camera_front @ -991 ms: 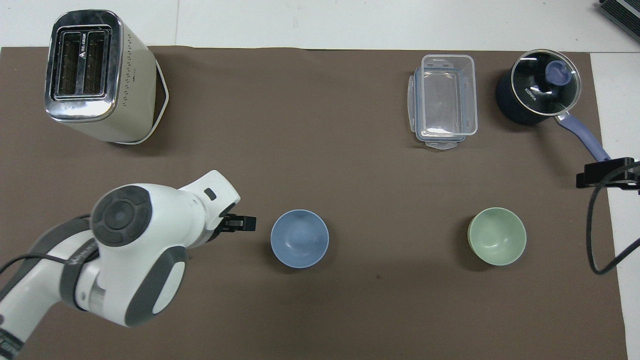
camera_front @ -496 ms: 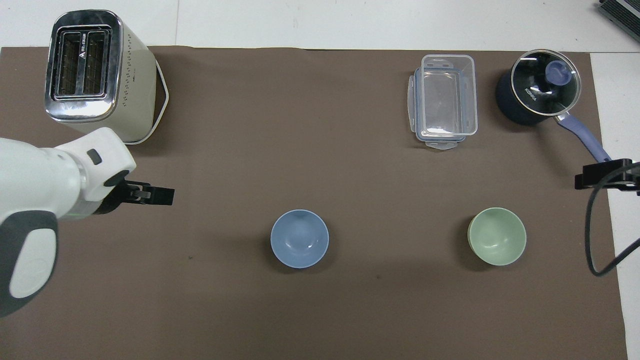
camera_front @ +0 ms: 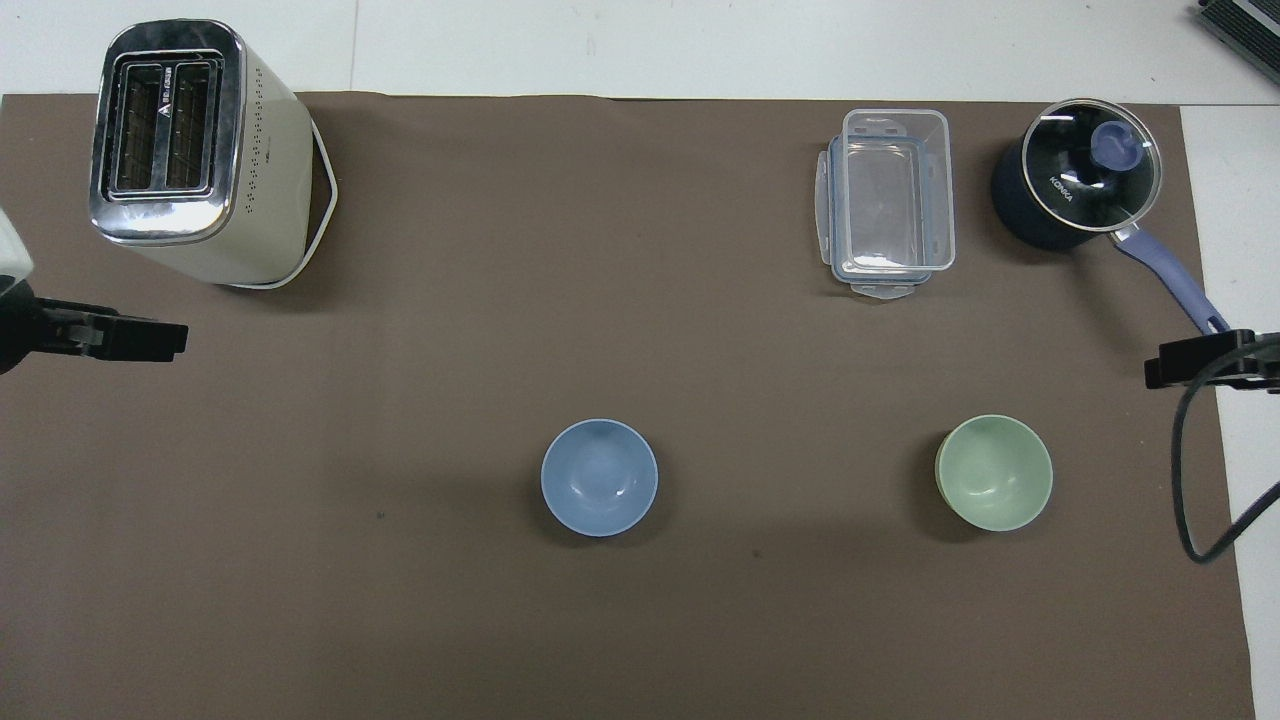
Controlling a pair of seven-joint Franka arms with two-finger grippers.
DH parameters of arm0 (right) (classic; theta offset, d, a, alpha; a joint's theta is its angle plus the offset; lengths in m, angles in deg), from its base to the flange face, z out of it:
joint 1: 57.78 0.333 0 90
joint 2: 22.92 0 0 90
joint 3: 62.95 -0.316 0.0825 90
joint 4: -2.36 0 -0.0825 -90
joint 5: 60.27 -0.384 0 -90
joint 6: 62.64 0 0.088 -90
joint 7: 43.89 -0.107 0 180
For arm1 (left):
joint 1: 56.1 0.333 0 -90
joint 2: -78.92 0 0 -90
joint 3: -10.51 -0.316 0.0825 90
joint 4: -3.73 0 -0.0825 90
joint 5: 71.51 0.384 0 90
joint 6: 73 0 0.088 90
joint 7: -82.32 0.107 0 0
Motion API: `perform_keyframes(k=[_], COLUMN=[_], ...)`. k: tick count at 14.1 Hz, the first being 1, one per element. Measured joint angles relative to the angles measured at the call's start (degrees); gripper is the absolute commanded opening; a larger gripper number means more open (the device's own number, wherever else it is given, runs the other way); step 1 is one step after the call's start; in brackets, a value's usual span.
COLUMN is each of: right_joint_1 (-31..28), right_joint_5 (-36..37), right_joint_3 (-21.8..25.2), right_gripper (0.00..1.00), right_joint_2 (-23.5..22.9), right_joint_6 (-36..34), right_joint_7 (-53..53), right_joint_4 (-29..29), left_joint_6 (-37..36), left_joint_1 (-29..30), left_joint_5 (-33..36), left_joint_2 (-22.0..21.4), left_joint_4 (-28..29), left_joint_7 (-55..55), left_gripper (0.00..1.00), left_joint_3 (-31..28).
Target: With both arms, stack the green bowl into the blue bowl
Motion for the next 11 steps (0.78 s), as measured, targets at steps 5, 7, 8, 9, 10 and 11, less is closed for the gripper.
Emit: perform_keyframes(k=[5,7,8,9,10,11], right_joint_1=[-0.02,-0.02,-0.02,-0.02,-0.02,-0.03], right_joint_5=[1.68,1.73,1.73,1.74,1.74,1.74], right_joint_3=[0.02,0.02,0.02,0.02,0.02,0.02], right_gripper=[1.00,1.00,1.00,1.00,1.00,1.00], right_joint_2=[0.00,0.00,0.00,0.00,0.00,0.00], right_joint_6=[1.20,1.20,1.20,1.20,1.20,1.20], right_joint_7=[0.01,0.01,0.01,0.01,0.01,0.01], right_joint_4=[0.20,0.22,0.23,0.25,0.25,0.26], left_joint_6=[-1.73,-2.43,-3.20,-4.32,-5.57,-7.01], left_joint_1=[0.50,1.01,1.10,1.11,1.11,1.13], left_joint_5=[0.38,0.38,0.38,0.38,0.38,0.38], left_joint_2=[1.35,1.75,1.84,2.05,2.51,3.37], left_joint_4=[-2.96,-3.22,-3.44,-4.00,-5.00,-6.66], left_joint_7=[0.42,0.43,0.43,0.43,0.43,0.43], left_gripper=[1.00,1.00,1.00,1.00,1.00,1.00], left_joint_3=[0.04,0.05,0.04,0.05,0.05,0.05])
